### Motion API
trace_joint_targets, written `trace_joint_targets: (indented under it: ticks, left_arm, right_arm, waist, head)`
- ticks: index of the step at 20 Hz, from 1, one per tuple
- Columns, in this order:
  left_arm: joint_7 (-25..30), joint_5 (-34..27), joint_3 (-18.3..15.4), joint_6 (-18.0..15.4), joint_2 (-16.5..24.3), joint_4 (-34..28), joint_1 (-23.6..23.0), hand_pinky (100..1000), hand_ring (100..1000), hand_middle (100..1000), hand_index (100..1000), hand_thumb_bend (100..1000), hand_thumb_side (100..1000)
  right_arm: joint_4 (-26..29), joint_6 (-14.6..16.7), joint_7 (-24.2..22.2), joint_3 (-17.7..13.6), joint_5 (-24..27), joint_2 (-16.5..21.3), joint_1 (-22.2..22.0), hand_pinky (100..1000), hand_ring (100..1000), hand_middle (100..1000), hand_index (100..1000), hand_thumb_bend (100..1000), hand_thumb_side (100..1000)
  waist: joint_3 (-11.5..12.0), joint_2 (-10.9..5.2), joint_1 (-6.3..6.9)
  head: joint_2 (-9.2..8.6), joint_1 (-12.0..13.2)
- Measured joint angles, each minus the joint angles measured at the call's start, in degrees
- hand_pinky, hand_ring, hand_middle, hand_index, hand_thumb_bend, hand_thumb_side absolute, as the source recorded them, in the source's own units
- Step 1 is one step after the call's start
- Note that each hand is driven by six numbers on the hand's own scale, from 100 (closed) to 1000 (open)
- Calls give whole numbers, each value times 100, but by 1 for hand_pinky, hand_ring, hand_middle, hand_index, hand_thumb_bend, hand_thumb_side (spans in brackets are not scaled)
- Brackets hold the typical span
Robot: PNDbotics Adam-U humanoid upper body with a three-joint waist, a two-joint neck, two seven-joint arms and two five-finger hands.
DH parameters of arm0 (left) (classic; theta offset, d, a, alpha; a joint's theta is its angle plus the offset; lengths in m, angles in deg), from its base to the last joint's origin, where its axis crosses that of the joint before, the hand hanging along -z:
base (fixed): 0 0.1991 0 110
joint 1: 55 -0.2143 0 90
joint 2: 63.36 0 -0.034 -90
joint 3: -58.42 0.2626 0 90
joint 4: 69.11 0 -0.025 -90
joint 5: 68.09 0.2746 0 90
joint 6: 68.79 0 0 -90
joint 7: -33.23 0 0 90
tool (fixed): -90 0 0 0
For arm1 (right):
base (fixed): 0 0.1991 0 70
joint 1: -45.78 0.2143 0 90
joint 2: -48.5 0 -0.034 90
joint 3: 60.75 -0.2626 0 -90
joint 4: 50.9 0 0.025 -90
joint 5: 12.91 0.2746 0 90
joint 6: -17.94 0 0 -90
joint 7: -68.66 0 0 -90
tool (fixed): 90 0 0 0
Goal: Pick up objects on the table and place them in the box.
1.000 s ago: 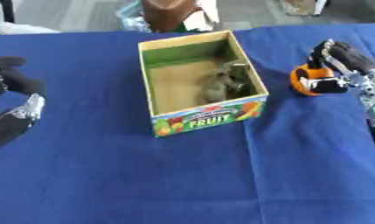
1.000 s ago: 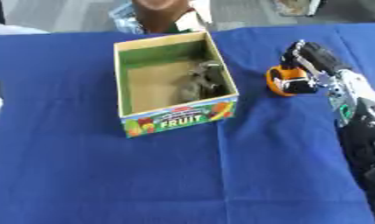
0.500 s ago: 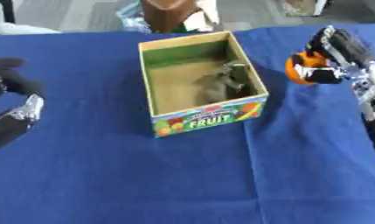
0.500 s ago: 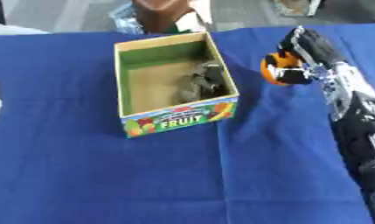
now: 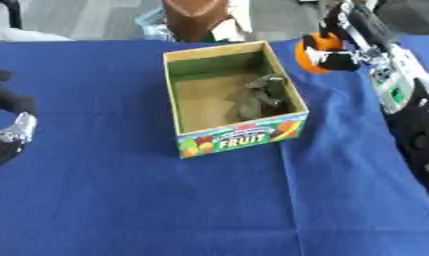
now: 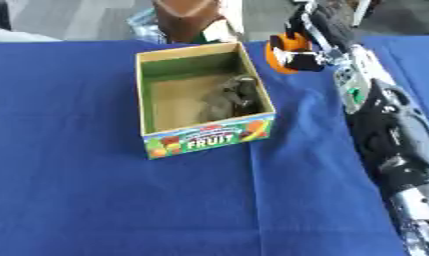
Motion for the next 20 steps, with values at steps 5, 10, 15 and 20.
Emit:
trace_joint_targets:
  ticks: [5, 10, 15, 20]
  left_arm:
    - [13, -5, 1, -13, 0, -1, 1, 564, 501, 441, 721, 221, 100]
    - [22, -50, 1, -23, 1, -1, 1, 565, 501, 440, 721, 220, 100]
    - [37, -79, 3, -38, 1, -1, 12, 565, 501, 440, 721, 220, 100]
    - [61, -106, 37, -61, 1, -3, 113, 566, 501, 438, 720, 215, 100]
  right_arm:
    - [76, 47, -97, 42, 233, -39, 72, 557, 570, 100, 224, 100, 223]
    - [175, 172, -231, 148, 601, -55, 104, 560, 577, 104, 228, 100, 223]
    - [203, 193, -421, 201, 799, -138, 132, 560, 577, 104, 228, 100, 223]
    - [170, 170, -567, 205, 814, -244, 111, 567, 613, 111, 238, 100, 209]
  waist:
    - [191, -69, -48]
    - [343, -114, -112]
    - [416, -122, -130]
    - [704, -63, -154]
  head:
    - [23, -71]
    - [27, -136]
    - [27, -185]
    - [-13, -264]
